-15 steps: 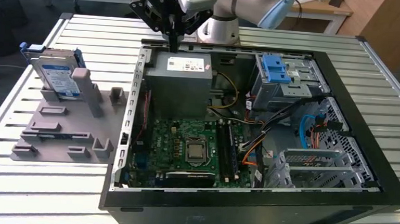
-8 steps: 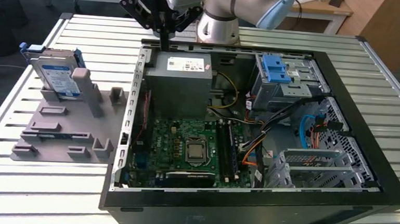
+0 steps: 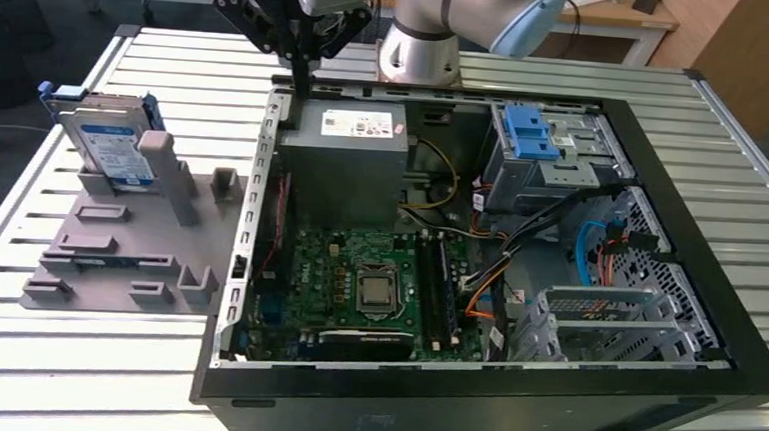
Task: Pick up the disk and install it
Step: 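Reach for the disk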
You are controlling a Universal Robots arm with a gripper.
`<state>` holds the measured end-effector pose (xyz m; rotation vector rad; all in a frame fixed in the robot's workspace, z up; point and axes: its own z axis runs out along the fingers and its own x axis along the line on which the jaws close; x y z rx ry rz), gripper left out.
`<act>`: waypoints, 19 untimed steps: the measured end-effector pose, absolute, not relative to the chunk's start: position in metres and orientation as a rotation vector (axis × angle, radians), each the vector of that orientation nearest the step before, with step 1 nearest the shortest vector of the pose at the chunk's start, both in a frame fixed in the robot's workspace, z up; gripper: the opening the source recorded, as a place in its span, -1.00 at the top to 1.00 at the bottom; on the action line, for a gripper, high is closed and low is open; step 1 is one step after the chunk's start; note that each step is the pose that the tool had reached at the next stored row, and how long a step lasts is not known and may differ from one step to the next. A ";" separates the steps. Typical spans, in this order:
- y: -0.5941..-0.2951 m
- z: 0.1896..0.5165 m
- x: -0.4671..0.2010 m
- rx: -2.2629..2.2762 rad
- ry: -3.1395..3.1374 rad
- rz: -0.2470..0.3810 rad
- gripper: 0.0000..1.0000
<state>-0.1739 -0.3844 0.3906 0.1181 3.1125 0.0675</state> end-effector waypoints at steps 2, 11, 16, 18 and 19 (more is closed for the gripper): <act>-0.383 0.390 -0.178 0.118 3.113 0.068 0.79; -0.379 0.389 -0.203 0.118 3.112 0.068 0.79; -0.377 0.388 -0.221 0.118 3.112 0.068 0.79; -0.376 0.387 -0.228 0.118 3.113 0.068 0.79; -0.375 0.387 -0.231 0.118 3.113 0.068 0.79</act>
